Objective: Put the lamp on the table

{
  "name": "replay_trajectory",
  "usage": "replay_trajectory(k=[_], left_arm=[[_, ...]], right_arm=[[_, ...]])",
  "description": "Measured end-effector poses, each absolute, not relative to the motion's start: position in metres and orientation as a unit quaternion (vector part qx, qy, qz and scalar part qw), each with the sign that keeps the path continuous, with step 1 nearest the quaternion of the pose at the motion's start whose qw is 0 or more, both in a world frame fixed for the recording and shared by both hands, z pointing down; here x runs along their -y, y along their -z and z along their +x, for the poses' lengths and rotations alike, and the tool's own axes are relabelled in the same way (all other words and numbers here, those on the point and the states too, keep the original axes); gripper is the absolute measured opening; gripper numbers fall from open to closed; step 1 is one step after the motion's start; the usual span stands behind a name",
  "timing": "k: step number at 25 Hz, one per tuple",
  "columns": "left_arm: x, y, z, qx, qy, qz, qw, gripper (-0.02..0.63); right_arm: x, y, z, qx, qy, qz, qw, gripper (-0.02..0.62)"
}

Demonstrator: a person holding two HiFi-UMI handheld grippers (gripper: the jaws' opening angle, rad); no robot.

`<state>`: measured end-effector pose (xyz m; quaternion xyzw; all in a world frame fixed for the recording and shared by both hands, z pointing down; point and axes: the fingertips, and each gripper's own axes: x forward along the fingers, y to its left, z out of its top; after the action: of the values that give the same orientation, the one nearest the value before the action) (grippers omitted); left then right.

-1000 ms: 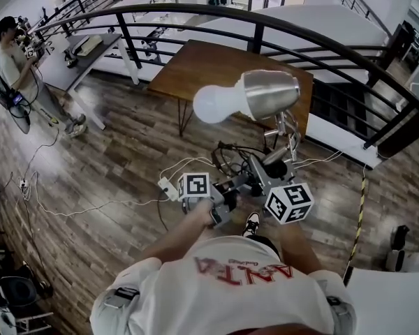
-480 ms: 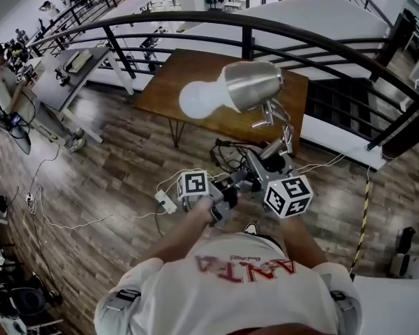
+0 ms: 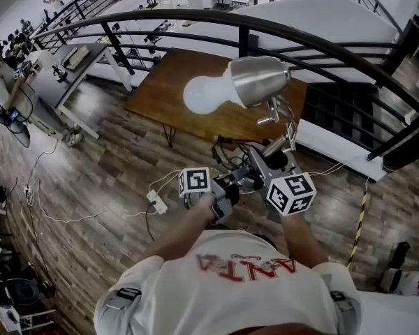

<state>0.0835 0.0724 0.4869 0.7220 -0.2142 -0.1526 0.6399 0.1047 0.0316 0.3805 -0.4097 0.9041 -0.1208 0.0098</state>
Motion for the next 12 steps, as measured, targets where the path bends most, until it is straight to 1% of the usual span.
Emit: replay_trajectory(k=[12], left_arm=[[-0.009, -0.500, 0.083, 0.189, 0.144, 0.712, 0.661, 0.152]], right_arm=[[0.034, -0.394, 0.103, -0.892, 0.127, -0.434, -0.005, 0.178]])
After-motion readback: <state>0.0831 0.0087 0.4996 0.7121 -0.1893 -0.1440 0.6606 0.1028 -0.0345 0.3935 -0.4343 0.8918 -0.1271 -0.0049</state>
